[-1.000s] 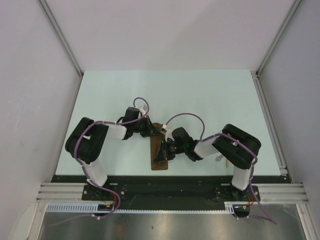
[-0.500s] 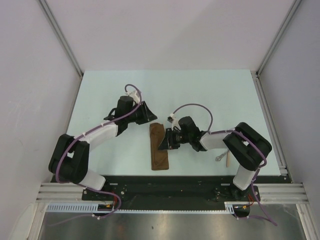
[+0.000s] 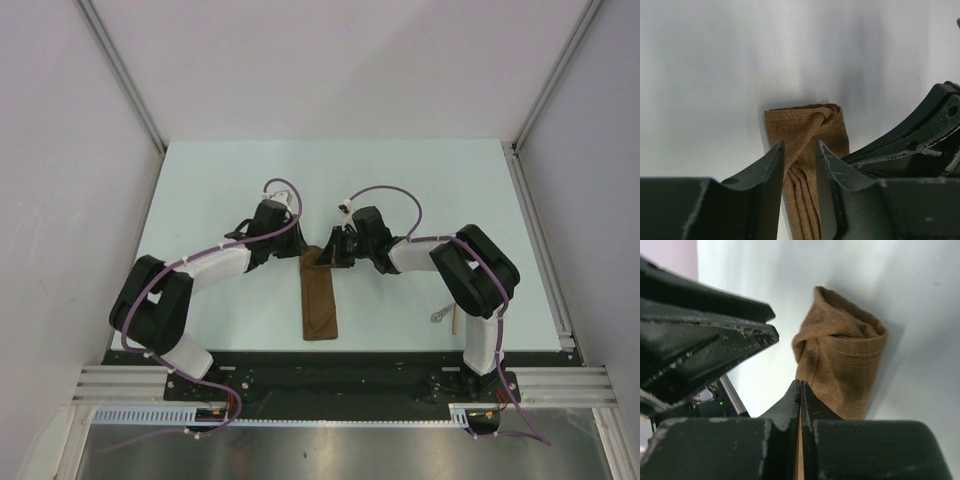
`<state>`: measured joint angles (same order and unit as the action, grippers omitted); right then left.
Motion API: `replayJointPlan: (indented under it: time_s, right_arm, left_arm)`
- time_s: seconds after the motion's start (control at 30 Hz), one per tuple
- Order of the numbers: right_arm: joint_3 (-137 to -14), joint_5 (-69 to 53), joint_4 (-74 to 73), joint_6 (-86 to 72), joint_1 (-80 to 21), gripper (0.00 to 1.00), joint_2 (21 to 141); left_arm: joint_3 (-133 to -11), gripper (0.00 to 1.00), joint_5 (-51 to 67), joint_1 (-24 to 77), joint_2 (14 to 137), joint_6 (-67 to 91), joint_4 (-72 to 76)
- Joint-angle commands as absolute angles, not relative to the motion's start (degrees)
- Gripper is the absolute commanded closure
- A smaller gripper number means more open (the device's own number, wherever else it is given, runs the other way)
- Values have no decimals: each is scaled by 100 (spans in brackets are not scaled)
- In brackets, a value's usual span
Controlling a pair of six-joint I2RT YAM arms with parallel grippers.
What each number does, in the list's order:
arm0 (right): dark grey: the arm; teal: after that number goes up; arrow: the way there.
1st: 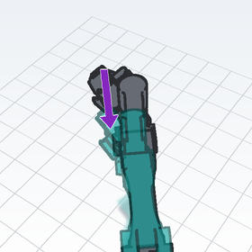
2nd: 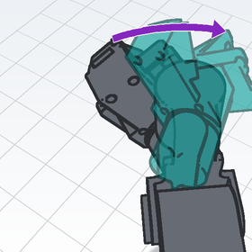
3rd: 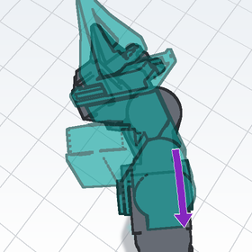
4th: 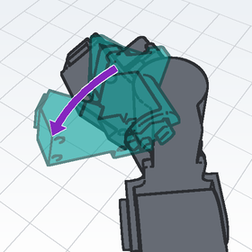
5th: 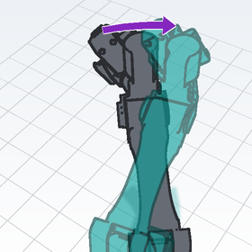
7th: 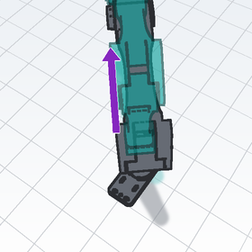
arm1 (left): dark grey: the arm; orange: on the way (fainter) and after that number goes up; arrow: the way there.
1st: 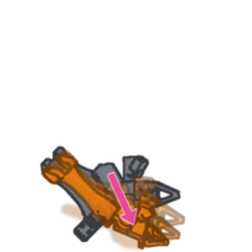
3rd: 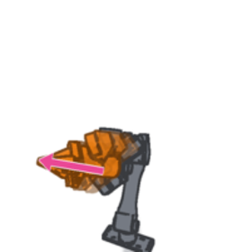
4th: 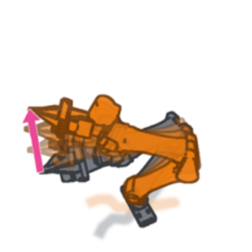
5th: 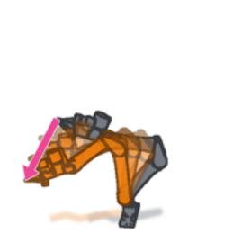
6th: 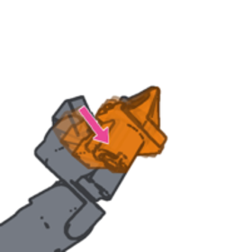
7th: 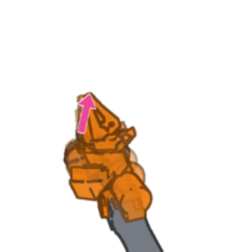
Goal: Fold the napkin into a case and place the utensils inside
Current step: Stuff the smaller-rectangle-folded napkin at the center of the board.
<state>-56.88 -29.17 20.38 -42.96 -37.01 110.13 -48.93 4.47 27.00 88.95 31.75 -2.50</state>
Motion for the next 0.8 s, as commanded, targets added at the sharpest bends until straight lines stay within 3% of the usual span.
replayJointPlan:
  time_s: [0.0, 0.47, 0.77]
  right_arm:
    - [-5871, -2549, 2118, -4719, -3726, 100, 11188]
    - [-5766, -2127, 2461, -5273, -3850, 100, 11390]
    - [-5792, -2127, 2558, -5326, -3867, 100, 11496]
  left_arm:
    - [-5299, 67, -490, 3102, 9114, 2751, -544]
    - [-5317, 76, -932, 3384, 9325, 2689, -607]
    - [-5247, 65, -896, 3472, 9237, 2733, -554]
